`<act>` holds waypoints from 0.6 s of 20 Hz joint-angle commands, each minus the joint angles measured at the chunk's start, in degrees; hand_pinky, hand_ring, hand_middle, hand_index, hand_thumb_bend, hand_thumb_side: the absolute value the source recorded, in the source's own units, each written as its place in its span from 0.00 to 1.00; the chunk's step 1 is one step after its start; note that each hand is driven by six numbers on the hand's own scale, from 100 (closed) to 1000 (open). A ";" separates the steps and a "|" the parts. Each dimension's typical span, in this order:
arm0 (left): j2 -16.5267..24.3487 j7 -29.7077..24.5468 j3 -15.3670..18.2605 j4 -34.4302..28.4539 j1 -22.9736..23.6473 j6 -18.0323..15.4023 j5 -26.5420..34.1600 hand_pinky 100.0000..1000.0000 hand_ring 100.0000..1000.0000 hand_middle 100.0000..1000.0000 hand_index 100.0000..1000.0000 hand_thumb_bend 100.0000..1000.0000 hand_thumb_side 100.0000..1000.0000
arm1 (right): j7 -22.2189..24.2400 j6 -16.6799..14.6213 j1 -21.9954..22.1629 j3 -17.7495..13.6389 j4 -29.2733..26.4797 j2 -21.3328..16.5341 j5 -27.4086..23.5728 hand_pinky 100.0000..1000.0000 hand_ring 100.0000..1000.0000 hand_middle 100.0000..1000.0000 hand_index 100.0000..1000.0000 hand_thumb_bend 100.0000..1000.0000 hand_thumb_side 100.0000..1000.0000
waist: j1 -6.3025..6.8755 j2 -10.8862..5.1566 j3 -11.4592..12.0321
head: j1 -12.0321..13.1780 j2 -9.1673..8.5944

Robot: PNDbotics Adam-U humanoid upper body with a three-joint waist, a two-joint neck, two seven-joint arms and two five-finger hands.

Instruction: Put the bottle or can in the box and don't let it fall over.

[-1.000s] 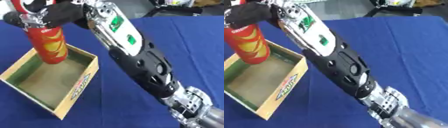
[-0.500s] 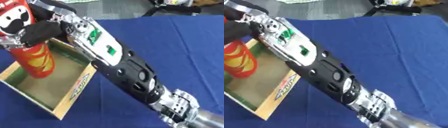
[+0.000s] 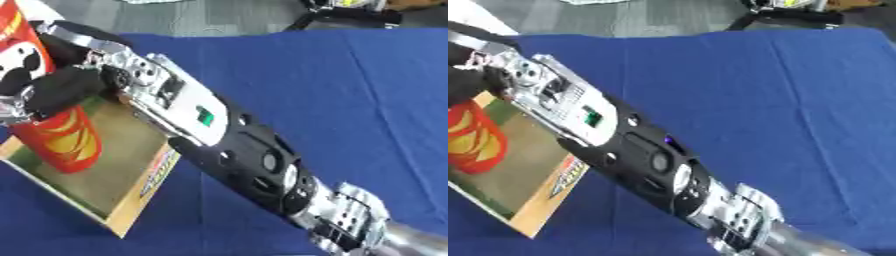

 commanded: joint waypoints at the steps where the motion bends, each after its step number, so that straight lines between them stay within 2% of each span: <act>1: 0.75 0.35 0.81 -0.45 -0.20 -0.15 0.15 0.71 0.94 0.88 0.83 0.44 0.88 | 2.16 -2.03 -0.85 -0.11 0.36 0.23 2.33 0.96 1.00 1.00 0.88 0.49 0.15 | 0.27 -0.64 0.01 | 0.10 0.02; 4: 0.71 0.29 0.81 -0.43 -0.21 -0.16 0.06 0.71 0.94 0.88 0.83 0.44 0.88 | 4.30 -3.19 -0.80 -0.60 1.23 0.15 5.88 0.98 1.00 1.00 0.96 0.47 0.23 | 0.31 -0.61 -0.12 | 0.27 0.00; 7: 0.73 0.25 0.83 -0.44 -0.24 -0.17 -0.01 0.71 0.94 0.88 0.83 0.45 0.88 | 5.73 -4.06 -0.82 -1.17 1.51 0.10 8.24 0.98 1.00 1.00 0.97 0.48 0.24 | 0.35 -0.60 -0.28 | 0.31 0.00; 12: 0.71 0.13 0.82 -0.41 -0.16 -0.17 -0.09 0.71 0.94 0.88 0.83 0.45 0.88 | 5.73 -4.30 -0.83 -2.20 1.74 -0.05 9.15 0.98 1.00 1.00 0.98 0.49 0.22 | 0.43 -0.62 -0.46 | 0.36 -0.08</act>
